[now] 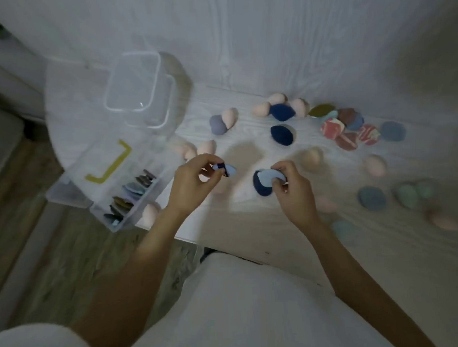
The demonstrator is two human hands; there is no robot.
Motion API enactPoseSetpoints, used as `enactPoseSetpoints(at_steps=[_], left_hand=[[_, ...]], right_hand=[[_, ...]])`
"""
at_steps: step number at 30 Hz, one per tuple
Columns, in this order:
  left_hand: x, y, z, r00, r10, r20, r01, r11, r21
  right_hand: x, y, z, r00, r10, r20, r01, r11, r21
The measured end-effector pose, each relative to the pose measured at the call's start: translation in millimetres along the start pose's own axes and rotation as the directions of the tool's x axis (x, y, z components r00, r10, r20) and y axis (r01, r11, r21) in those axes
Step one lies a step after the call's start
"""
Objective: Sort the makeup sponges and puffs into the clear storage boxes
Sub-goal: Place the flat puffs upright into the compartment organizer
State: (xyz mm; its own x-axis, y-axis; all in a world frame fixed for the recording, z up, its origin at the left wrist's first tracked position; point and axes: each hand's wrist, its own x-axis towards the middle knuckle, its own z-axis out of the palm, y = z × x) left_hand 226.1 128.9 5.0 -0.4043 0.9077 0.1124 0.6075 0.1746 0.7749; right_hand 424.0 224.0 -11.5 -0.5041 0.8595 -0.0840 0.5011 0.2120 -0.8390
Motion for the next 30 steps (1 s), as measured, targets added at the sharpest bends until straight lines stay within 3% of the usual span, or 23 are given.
enactPoseSetpoints(at_steps=[6, 10, 20, 26, 30], left_hand=[[-26.8, -76.6, -108.8, 0.981, -0.097, -0.166, 0.119, 0.985, 0.123], [-25.3, -117.9, -160.1, 0.973, -0.100, -0.208, 0.136, 0.976, 0.168], [22.5, -141.4, -129.0, 0.990, 0.101, 0.097, -0.124, 0.954, 0.275], [29.6, -164.2, -114.8, 0.948, 0.130, 0.291, -0.237, 0.898, 0.370], [25.2, -172.7, -113.9, 0.931, 0.161, 0.327, -0.294, 0.862, 0.413]], right_hand=[[25.6, -71.0, 96.0, 0.983, -0.046, 0.175, 0.044, 0.999, 0.016], [37.4, -102.6, 148.2, 0.979, -0.108, 0.170, 0.108, 0.994, 0.010], [58.3, -112.8, 176.8, 0.998, -0.035, -0.047, 0.039, 0.995, 0.089], [68.1, -111.9, 172.5, 0.996, -0.032, -0.087, 0.032, 0.999, 0.006], [73.3, -115.8, 180.7, 0.998, -0.016, -0.064, 0.017, 1.000, 0.020]])
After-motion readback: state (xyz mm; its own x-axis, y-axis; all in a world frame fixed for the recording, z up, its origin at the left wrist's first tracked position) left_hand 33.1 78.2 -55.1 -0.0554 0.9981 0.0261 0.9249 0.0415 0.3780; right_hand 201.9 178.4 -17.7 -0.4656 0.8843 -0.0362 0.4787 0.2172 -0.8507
